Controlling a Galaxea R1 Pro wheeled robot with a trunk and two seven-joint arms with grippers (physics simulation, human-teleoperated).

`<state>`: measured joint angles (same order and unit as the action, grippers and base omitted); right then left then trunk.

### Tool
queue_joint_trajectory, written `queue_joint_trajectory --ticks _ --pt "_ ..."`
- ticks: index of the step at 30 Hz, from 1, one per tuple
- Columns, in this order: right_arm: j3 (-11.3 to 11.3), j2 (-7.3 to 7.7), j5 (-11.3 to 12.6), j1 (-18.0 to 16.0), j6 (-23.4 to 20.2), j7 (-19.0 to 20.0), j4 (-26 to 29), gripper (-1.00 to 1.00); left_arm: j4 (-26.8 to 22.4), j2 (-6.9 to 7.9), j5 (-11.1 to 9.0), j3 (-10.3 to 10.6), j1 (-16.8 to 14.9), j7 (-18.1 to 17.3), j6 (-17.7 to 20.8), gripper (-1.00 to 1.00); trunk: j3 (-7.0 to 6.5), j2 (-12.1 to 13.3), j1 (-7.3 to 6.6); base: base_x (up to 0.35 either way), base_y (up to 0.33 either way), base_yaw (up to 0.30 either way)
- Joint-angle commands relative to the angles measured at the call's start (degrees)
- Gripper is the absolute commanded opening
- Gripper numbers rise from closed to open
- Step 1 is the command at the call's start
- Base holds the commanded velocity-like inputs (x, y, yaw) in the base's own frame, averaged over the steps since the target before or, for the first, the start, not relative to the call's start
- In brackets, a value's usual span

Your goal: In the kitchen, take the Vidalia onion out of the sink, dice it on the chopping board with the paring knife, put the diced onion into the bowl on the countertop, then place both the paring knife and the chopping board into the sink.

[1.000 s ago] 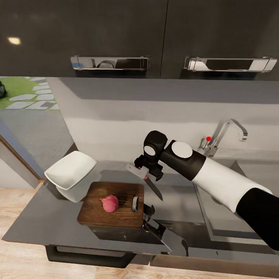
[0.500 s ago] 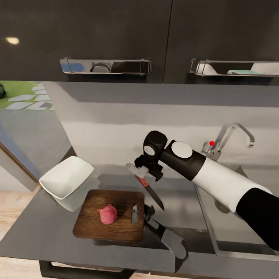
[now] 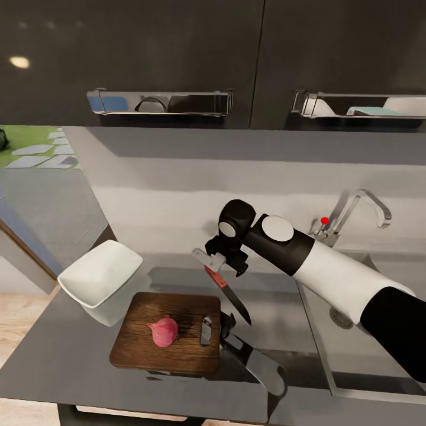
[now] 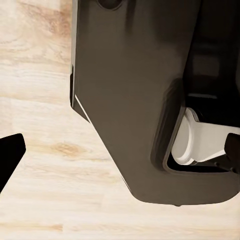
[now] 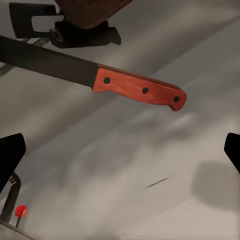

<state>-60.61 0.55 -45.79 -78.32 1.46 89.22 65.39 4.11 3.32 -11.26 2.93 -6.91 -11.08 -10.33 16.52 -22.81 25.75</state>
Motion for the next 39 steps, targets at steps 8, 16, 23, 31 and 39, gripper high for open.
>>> queue_joint_trajectory --ticks 8,16,23,31,39 --pt "-0.1 -0.16 -0.3 -0.1 -0.8 0.1 0.1 1.0 0.3 0.02 -0.6 0.3 -0.1 -0.3 -0.4 1.0 0.1 -0.1 0.03 0.037 0.0 0.0" --pt "-0.3 0.31 -0.2 -0.1 0.8 -0.4 -0.1 1.0 0.3 0.02 -0.5 0.3 -0.1 -0.3 -0.4 1.0 0.1 -0.1 0.03 0.047 0.0 0.0" --pt "-1.5 -0.12 0.0 0.0 4.0 -0.6 -0.5 1.0 0.3 0.02 -0.5 0.3 -0.1 -0.3 -0.4 1.0 0.1 -0.1 0.03 0.001 0.0 0.0" --pt "-5.9 -0.7 0.1 0.0 3.6 -6.2 -1.6 1.0 0.3 0.02 -0.5 0.3 -0.1 -0.3 -0.4 1.0 0.1 -0.1 0.03 0.0 0.0 0.0" --pt "-6.2 -0.75 0.1 0.0 4.0 -6.8 -1.7 1.0 0.3 0.0 -0.5 0.3 -0.1 -0.3 -0.4 1.0 0.1 -0.1 0.03 0.0 0.0 0.0"
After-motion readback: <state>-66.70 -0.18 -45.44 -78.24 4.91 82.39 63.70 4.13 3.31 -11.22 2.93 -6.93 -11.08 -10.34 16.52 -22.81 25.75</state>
